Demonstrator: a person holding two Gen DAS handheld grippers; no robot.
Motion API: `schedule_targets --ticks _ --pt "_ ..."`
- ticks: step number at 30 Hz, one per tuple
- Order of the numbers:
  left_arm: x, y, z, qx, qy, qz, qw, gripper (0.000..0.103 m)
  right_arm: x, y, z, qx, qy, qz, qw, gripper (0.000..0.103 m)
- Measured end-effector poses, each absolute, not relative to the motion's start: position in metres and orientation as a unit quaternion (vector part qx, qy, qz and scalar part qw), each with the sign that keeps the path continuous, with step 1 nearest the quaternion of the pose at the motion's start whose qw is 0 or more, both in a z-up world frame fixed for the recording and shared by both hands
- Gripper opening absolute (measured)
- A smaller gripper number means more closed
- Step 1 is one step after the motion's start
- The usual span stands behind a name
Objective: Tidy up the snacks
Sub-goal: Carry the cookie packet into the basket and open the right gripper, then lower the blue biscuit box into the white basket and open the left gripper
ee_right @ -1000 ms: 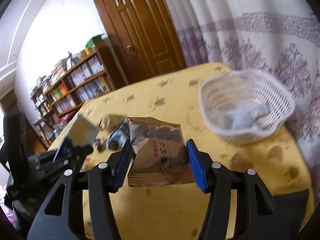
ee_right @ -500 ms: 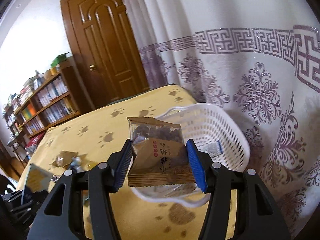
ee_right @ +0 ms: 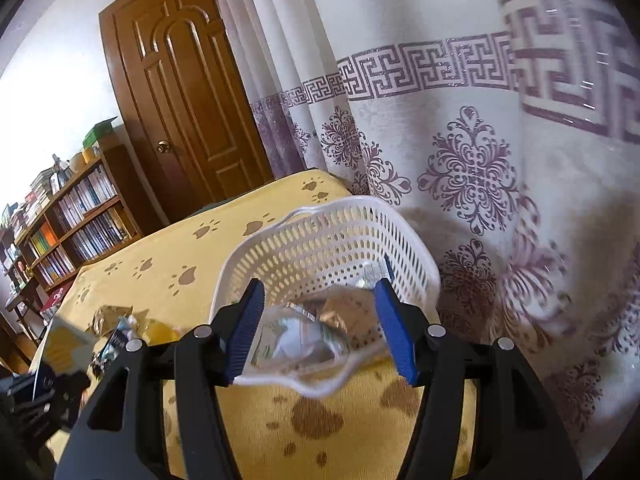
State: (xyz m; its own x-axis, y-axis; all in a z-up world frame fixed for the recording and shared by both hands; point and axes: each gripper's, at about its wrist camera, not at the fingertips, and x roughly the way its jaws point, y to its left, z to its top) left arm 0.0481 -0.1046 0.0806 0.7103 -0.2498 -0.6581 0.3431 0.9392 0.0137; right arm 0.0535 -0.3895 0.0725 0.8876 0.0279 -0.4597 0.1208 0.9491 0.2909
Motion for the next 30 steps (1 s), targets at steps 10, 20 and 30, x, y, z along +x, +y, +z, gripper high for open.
schedule_targets --ticks 10,20,30 --pt "0.070 -0.156 0.092 0.082 0.336 -0.209 0.915 0.015 -0.002 -0.373 0.052 0.168 0.233 -0.031 0.957 0.059" --pt "0.108 -0.219 0.106 0.075 0.335 -0.266 0.901 0.015 -0.014 -0.348 0.034 0.151 0.262 -0.017 0.953 0.059" --pt "0.137 -0.276 0.102 0.092 0.335 -0.295 0.890 0.015 -0.018 -0.356 0.032 0.170 0.258 -0.016 0.951 0.059"
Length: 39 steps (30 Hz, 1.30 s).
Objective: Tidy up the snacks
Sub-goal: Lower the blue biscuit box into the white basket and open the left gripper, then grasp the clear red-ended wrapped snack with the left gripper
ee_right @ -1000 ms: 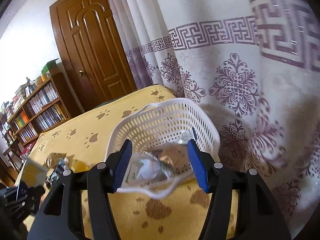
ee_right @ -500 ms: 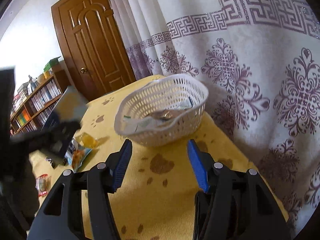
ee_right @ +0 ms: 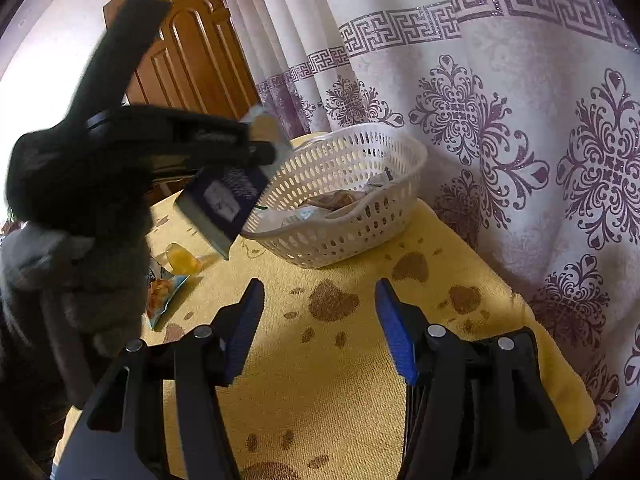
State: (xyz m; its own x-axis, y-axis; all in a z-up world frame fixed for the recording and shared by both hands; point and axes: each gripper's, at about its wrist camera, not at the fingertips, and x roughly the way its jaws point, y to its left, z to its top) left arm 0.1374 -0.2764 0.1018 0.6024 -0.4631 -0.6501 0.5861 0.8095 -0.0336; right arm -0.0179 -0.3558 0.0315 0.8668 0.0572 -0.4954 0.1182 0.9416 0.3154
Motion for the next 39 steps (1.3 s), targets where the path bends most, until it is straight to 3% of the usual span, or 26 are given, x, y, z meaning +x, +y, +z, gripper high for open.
schedule_targets --ticks 4,8,18,22,26,35,39 --pt "0.148 -0.280 0.097 0.079 0.343 -0.291 0.890 0.016 -0.018 -0.356 0.032 0.170 0.259 -0.015 0.951 0.059" --pt "0.150 -0.264 0.098 0.054 0.345 -0.278 0.895 0.038 -0.016 -0.358 0.031 0.175 0.261 -0.015 0.949 0.059" --pt "0.139 -0.228 0.098 0.025 0.349 -0.257 0.901 0.046 -0.015 -0.357 0.031 0.177 0.270 -0.016 0.946 0.059" --pt "0.129 -0.221 0.093 0.033 0.350 -0.245 0.904 0.062 -0.016 -0.357 0.030 0.182 0.275 -0.016 0.944 0.059" --pt "0.122 -0.212 0.091 0.034 0.353 -0.237 0.905 0.071 -0.017 -0.354 0.029 0.182 0.279 -0.014 0.943 0.059" --pt "0.103 -0.172 0.091 0.024 0.354 -0.210 0.911 0.086 -0.015 -0.330 0.023 0.172 0.293 0.006 0.941 0.059" --pt "0.093 -0.146 0.090 0.021 0.347 -0.191 0.918 0.087 -0.013 -0.319 0.023 0.164 0.297 0.014 0.940 0.059"
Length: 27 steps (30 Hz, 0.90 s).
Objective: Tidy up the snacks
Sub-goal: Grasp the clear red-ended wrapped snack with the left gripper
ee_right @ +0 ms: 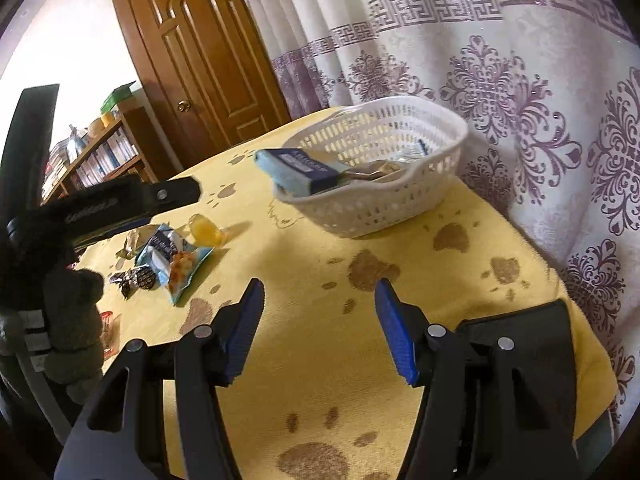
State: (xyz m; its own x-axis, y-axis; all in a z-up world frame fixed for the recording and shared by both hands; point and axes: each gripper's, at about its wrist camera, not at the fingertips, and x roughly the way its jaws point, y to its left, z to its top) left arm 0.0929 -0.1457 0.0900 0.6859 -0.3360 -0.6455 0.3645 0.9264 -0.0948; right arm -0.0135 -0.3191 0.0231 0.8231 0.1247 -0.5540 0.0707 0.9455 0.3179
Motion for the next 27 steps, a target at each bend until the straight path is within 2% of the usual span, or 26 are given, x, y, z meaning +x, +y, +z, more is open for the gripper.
schedule_targets --ticks 14,27 --pt "0.058 -0.050 0.075 0.010 0.354 -0.061 0.933 0.087 -0.011 -0.274 0.021 0.134 0.315 0.049 0.938 0.059" --pt "0.034 0.007 0.034 0.034 0.369 0.048 0.928 0.087 -0.014 -0.246 0.018 0.110 0.324 0.066 0.937 0.059"
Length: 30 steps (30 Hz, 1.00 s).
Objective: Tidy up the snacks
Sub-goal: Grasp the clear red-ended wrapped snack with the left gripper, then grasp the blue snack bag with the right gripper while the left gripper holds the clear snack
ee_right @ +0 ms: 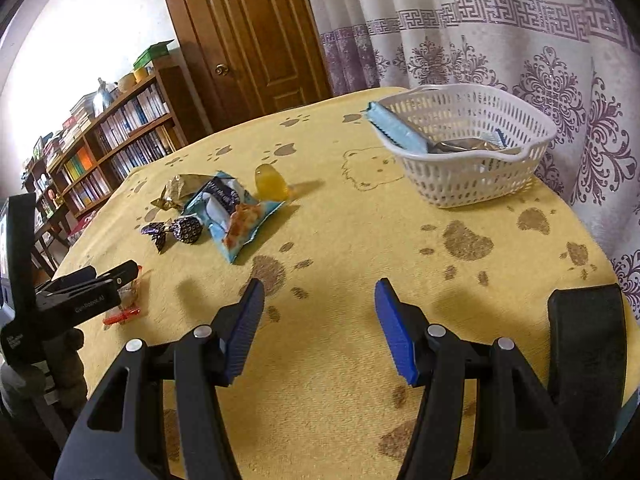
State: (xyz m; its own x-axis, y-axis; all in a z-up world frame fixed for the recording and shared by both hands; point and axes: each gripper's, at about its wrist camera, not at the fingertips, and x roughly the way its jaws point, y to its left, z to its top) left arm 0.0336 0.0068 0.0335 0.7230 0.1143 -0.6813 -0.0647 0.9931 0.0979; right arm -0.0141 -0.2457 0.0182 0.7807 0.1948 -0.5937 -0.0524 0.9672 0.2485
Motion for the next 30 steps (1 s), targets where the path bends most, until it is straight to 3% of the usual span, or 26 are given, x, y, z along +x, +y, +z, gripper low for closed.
schedule_targets --ticks 9,14,16,28,30 --pt "0.040 0.022 0.016 0.006 0.402 0.046 0.914 0.086 -0.012 -0.236 0.016 0.099 0.331 0.069 0.936 0.059" --pt "0.041 0.029 0.012 -0.013 0.413 0.036 0.910 0.048 -0.011 -0.230 0.015 0.091 0.335 0.072 0.935 0.059" --pt "0.038 0.030 0.013 -0.016 0.409 0.027 0.912 0.045 -0.009 -0.228 0.014 0.089 0.338 0.073 0.934 0.059" --pt "0.025 0.050 0.022 -0.087 0.371 -0.027 0.924 0.041 0.028 -0.213 0.015 0.085 0.360 0.115 0.922 0.060" --pt "0.024 0.052 0.022 -0.093 0.370 -0.030 0.924 0.041 0.042 -0.206 0.016 0.078 0.363 0.129 0.920 0.074"
